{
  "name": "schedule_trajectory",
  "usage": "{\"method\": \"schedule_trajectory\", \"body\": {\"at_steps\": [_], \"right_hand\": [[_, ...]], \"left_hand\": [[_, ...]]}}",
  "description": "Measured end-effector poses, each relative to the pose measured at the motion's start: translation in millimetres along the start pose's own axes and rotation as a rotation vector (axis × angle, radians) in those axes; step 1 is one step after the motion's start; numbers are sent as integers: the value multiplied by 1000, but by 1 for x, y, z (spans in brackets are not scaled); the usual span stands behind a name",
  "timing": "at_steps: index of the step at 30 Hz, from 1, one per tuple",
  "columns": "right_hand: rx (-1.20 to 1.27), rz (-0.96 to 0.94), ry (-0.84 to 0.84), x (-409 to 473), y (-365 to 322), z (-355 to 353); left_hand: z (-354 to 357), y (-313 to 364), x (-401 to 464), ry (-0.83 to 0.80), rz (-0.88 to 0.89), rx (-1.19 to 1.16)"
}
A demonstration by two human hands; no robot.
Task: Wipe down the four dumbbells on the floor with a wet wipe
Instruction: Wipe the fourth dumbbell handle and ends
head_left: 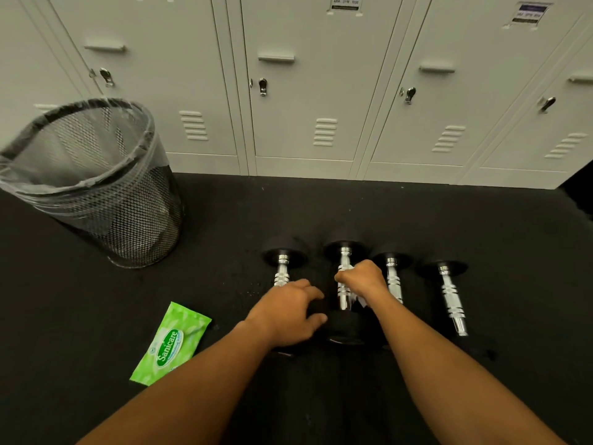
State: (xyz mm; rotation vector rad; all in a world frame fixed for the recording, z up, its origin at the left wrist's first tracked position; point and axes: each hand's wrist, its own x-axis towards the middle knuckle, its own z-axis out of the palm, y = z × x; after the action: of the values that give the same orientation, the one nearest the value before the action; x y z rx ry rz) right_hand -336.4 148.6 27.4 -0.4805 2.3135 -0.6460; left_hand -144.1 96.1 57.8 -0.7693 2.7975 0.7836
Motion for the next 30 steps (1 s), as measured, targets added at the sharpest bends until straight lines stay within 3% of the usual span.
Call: {"method": "schedule_trajectory", "body": {"at_steps": [9, 14, 17, 24, 30], "right_hand": [[-86, 9, 21, -9, -11, -26], [34, -9, 44, -14, -17, -39], [97, -39, 11, -23, -24, -41], [68, -254, 41, -53, -38, -27], [-3, -437, 58, -79, -49, 1]], "left_hand": [[-9, -36, -39, -121, -55, 72], [-5, -31, -34, -241, -40, 217], [2, -28, -33, -227, -34, 274], [-2, -38, -51, -154, -55, 202], [-6, -54, -89, -230, -10, 221]]}}
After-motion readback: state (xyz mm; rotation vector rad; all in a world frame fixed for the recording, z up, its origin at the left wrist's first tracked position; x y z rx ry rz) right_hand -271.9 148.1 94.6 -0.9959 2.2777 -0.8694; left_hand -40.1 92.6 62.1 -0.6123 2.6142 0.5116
